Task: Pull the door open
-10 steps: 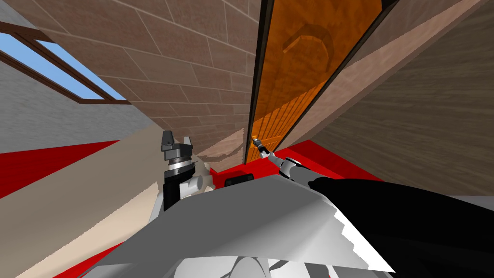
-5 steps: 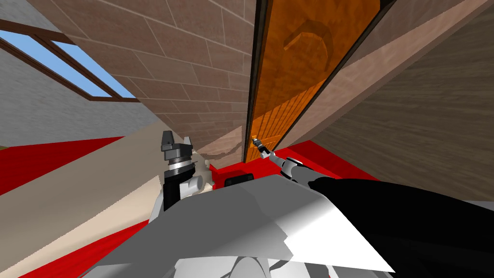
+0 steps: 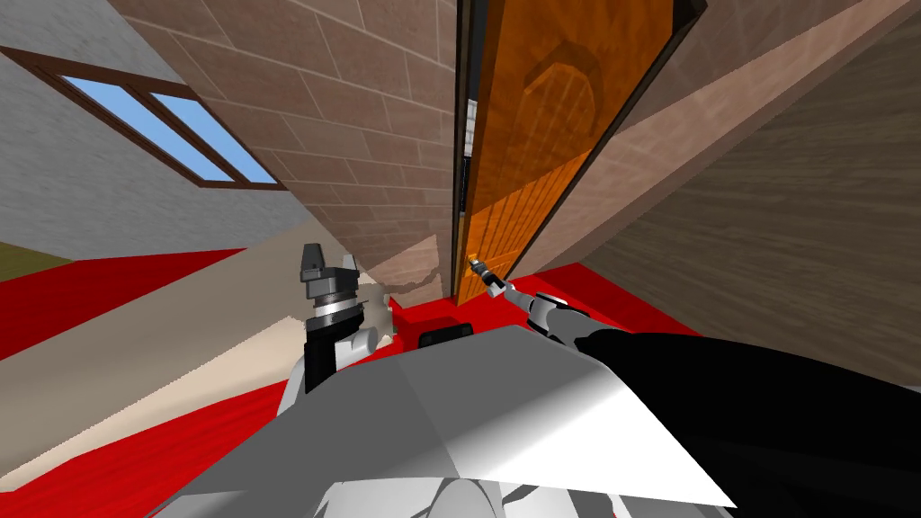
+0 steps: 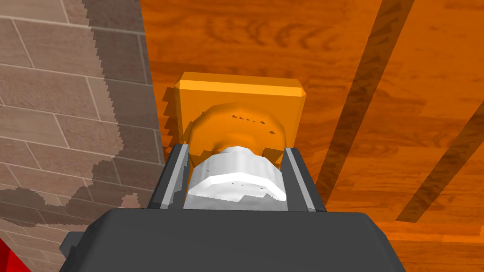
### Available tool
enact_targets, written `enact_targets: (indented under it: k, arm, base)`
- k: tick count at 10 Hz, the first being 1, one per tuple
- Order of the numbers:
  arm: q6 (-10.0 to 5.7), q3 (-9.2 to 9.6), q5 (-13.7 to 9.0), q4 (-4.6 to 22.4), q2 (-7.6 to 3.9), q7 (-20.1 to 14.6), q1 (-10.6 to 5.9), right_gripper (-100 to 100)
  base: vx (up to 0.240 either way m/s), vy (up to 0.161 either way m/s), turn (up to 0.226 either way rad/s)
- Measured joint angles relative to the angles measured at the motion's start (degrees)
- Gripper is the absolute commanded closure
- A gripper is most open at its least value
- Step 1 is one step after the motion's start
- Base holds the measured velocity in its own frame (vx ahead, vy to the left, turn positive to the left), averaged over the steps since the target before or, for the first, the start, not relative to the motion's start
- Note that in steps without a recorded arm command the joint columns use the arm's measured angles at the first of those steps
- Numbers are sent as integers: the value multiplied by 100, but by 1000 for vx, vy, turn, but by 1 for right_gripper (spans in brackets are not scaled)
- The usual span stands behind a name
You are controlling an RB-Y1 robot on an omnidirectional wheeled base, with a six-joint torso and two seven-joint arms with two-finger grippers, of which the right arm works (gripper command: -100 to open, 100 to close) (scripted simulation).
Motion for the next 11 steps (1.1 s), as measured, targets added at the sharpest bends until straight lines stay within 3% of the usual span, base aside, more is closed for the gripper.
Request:
enact_targets:
  k: [2,10,11]
  arm:
    - [-38,117,22,-24,-31,-84,0,100]
    - [-533,934,202,-444,-597,-639,16,100]
    - [-543,961,211,-451,-596,-654,28,100]
  base:
    - [-108,-69,43]
    - [-142,-141,51]
    - [-97,-100,31]
